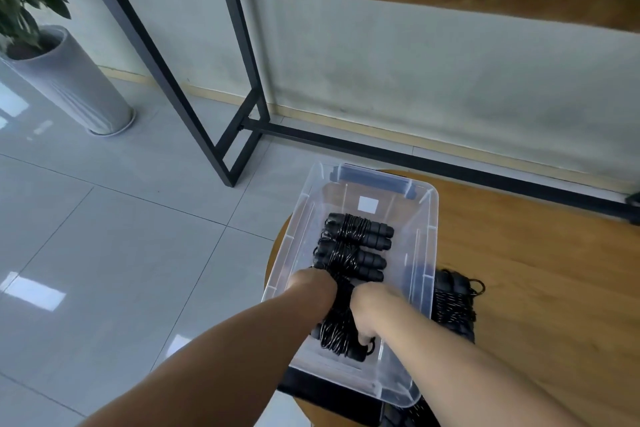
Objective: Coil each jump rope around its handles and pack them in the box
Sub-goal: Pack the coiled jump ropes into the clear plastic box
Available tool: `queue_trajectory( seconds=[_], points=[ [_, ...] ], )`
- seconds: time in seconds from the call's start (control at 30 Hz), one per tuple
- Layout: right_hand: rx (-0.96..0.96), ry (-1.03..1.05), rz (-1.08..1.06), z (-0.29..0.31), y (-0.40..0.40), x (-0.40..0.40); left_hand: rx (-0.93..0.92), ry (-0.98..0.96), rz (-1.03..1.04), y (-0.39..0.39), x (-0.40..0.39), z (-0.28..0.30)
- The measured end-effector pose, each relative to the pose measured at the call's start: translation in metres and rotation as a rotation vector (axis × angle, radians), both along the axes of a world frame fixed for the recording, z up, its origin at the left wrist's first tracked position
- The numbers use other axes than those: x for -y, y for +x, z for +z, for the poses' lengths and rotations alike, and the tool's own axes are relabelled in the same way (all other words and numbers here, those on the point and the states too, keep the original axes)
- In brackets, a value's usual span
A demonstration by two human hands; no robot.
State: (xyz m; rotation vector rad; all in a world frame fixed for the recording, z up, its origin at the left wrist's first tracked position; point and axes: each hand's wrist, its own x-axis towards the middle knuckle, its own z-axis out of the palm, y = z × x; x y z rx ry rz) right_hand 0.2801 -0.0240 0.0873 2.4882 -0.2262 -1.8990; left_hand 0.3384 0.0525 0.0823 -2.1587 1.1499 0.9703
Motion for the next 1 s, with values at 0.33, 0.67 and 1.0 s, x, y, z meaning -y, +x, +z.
queue_trajectory(
  seconds=[0.33, 0.67, 1.0],
  points=[
    [0.050, -0.023, -0.145, -0.014, 0.003, -0.002, -0.051, -0.060, 0.023, 0.002, 0.004, -0.009],
    [0.372, -0.034, -0.594, -0.019, -0.021, -0.009, -0.068, 0.000, 0.079, 0.006, 0.005, -0.022],
    [0.451, -0.007, -0.674, -0.018, -0.025, -0.003, 0.025, 0.111, -0.014, -0.002, 0.012, -0.028]
  ],
)
